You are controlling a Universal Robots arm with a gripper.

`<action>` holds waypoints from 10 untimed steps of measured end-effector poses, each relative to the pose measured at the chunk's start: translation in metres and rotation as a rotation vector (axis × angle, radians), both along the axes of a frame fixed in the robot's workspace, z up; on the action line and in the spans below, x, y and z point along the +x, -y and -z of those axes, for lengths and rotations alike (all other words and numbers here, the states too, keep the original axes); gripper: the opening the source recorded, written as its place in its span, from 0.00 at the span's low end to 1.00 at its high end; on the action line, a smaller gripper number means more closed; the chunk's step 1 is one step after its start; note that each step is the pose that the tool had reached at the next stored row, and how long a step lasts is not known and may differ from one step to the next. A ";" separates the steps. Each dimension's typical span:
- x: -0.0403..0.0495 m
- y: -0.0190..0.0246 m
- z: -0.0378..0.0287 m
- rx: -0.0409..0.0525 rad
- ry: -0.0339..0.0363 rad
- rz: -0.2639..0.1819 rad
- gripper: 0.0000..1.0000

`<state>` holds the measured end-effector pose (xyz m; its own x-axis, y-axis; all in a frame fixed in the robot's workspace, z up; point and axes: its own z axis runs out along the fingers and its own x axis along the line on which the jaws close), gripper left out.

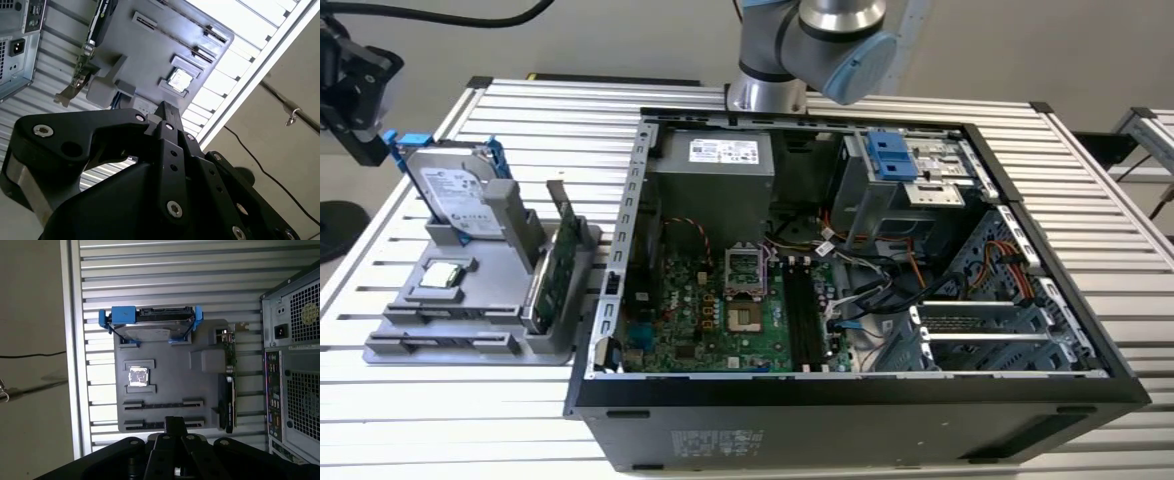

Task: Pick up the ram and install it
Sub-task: 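Pick up the ram and move it above insertion slot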

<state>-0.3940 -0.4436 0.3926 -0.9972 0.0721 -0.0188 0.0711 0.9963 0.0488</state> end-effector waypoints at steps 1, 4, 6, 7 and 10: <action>0.0000 0.0000 0.0000 0.0000 -0.0001 0.000 0.00; 0.0000 0.0001 0.0000 0.0000 0.0000 0.000 0.00; 0.0000 0.0001 0.0000 -0.0001 -0.0001 0.000 0.00; 0.0000 0.0002 0.0000 0.0000 0.0000 0.000 0.00; 0.0000 0.0002 0.0000 0.0000 0.0000 -0.001 0.00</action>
<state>-0.3940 -0.4438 0.3926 -0.9973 0.0708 -0.0188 0.0698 0.9964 0.0488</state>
